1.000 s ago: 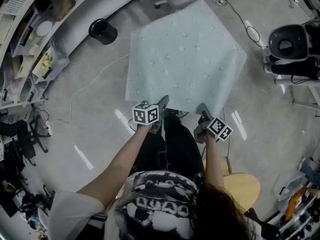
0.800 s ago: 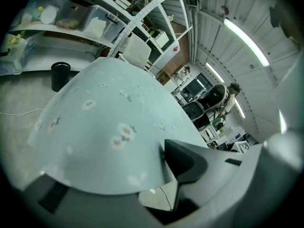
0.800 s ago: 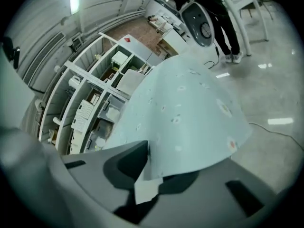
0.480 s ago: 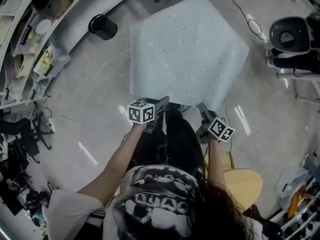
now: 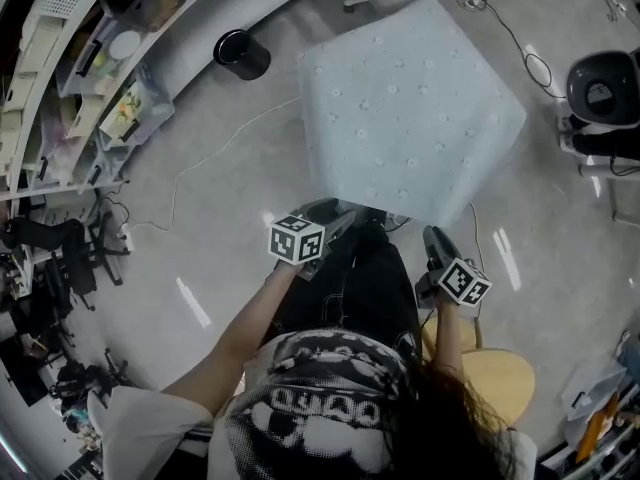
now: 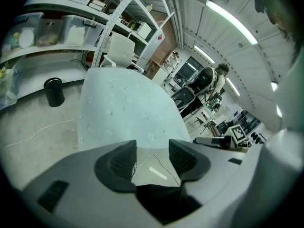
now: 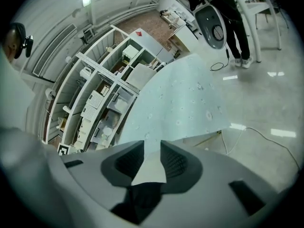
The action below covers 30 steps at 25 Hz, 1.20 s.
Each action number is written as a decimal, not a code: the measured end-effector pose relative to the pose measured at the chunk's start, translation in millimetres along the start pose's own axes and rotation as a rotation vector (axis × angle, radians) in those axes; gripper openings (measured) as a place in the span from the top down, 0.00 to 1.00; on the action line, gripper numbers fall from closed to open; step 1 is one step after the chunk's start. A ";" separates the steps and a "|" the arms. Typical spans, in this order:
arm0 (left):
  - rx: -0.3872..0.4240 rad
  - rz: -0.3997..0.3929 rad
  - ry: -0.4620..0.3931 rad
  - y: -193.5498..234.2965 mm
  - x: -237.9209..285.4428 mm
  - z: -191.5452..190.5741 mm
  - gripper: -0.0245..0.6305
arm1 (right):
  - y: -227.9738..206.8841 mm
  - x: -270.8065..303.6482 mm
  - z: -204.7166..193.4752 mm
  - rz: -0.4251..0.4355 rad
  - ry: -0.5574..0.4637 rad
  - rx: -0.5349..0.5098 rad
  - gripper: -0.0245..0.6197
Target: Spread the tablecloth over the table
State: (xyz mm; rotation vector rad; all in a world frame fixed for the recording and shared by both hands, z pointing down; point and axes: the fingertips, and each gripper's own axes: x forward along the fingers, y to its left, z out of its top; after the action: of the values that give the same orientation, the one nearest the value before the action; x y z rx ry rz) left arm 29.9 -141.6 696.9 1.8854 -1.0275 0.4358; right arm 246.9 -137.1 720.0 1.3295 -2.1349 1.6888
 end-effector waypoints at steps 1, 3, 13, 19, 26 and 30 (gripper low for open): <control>0.006 0.005 -0.007 1.7 -5.2 -1.2 0.63 | 2.2 -1.4 -1.2 0.001 -0.002 -0.002 0.80; 0.004 0.014 -0.024 5.2 -13.4 0.1 0.63 | 7.4 -0.3 -0.5 0.008 -0.008 -0.005 0.80; 0.009 -0.038 -0.097 -10.1 -11.6 15.5 0.63 | 42.6 16.2 8.6 0.072 -0.038 -0.064 0.80; 0.057 -0.068 -0.139 -16.0 -45.9 5.8 0.63 | 73.6 16.4 -17.2 0.096 -0.027 -0.116 0.80; 0.116 -0.021 -0.193 12.3 -115.9 -32.8 0.63 | 120.6 7.9 -79.9 0.157 -0.012 -0.197 0.80; 0.140 -0.018 -0.228 21.1 -160.7 -59.4 0.63 | 159.2 -0.6 -122.1 0.213 -0.020 -0.221 0.80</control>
State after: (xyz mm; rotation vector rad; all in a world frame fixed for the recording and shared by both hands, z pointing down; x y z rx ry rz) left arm -75.1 -19.7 634.5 2.1046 -1.1525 0.2932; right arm 89.3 -35.7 648.5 1.0985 -2.4657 1.4551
